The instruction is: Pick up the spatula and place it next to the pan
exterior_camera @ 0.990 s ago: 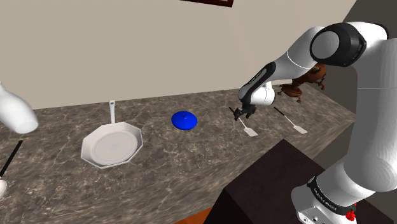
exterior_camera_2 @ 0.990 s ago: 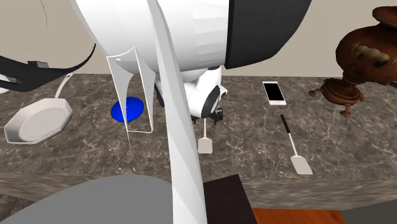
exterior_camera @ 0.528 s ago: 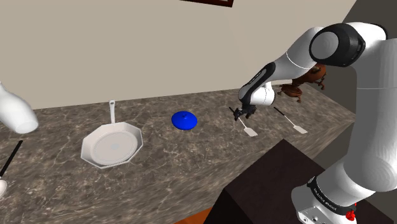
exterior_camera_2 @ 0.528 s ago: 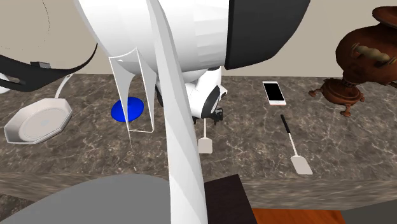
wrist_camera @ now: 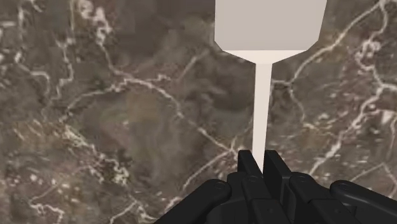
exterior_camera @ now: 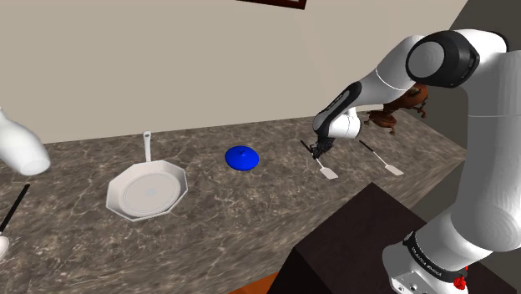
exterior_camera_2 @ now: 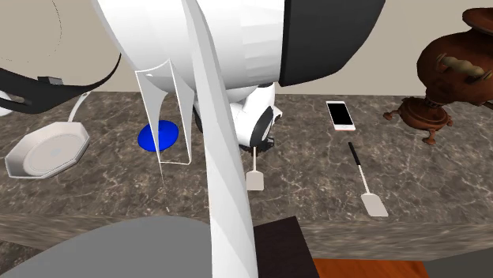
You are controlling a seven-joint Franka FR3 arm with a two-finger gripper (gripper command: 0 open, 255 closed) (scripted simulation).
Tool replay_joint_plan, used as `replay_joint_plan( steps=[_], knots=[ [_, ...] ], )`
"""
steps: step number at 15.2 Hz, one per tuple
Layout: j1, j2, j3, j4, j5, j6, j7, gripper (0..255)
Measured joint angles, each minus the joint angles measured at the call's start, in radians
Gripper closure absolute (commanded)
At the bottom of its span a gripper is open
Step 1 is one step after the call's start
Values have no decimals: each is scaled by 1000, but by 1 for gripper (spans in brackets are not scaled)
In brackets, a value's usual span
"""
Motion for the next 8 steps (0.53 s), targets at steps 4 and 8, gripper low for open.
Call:
replay_joint_plan(
  steps=[4,8],
  knots=[
    [6,-17,-8,-6,-5,-12,4,255],
    [25,-68,-29,-26,-21,-43,18,255]
  ],
)
